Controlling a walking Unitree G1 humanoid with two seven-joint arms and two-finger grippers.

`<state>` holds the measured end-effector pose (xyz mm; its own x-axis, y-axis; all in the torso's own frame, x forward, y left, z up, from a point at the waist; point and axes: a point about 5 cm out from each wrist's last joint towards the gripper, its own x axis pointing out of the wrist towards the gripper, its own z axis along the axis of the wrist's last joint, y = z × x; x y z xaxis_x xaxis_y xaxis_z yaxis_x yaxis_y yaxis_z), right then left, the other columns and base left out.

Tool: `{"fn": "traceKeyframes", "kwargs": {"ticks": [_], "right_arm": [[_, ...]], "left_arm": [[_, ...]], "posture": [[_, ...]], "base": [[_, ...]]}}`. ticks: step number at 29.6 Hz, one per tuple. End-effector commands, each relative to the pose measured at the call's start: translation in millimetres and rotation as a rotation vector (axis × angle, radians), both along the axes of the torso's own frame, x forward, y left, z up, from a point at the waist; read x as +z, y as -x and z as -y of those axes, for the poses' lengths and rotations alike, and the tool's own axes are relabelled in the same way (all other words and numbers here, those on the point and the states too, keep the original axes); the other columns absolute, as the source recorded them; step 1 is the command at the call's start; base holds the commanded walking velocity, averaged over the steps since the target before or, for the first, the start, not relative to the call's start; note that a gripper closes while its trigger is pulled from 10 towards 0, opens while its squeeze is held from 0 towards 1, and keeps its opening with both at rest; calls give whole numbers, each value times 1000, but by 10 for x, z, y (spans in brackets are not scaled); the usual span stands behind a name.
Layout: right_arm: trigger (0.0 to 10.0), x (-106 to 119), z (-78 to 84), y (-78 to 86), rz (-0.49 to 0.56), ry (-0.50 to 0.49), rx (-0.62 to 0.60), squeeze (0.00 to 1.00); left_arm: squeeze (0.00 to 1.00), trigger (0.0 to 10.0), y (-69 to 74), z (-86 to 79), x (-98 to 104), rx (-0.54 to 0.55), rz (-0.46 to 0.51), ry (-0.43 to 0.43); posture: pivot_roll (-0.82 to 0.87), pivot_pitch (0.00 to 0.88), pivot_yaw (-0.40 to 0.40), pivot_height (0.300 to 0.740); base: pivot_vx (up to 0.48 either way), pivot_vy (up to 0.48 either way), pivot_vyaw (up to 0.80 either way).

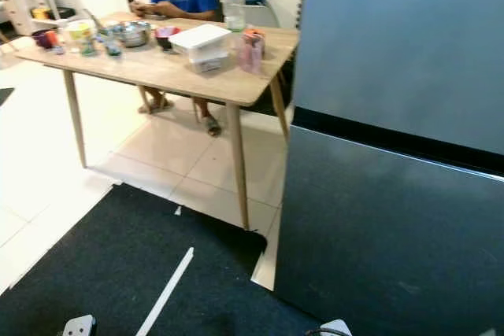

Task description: Restocking fridge

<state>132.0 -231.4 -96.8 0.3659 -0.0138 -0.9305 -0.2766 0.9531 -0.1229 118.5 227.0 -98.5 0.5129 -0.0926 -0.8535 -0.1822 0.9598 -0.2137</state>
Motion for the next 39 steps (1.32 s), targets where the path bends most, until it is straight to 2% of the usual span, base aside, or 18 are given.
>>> {"fn": "traceKeyframes", "kwargs": {"ticks": [1,12,20,25,39], "right_arm": [[10000,-4,-31,-15,-8,7,24,0],[10000,-4,-38,-27,-28,33,62,0],[10000,-33,-54,45,-52,44,67,0],[10000,-34,-27,56,-41,90,70,0],[10000,-43,-25,83,-46,107,65,0]], "left_arm": [[0,10000,-2,-9,3,7,4,-4],[0,10000,-21,-36,12,40,22,-40],[0,10000,-12,-46,8,27,9,-71],[0,10000,-6,-40,3,29,3,-76],[0,10000,-8,-6,-4,0,0,-78]], "posture": [[-58,0,20,740],[-61,0,13,740],[-52,0,16,740],[-46,0,15,740],[-38,0,17,740]], "base": [[0,0,781],[0,0,787],[0,0,788],[0,0,786],[57,0,0]]}}
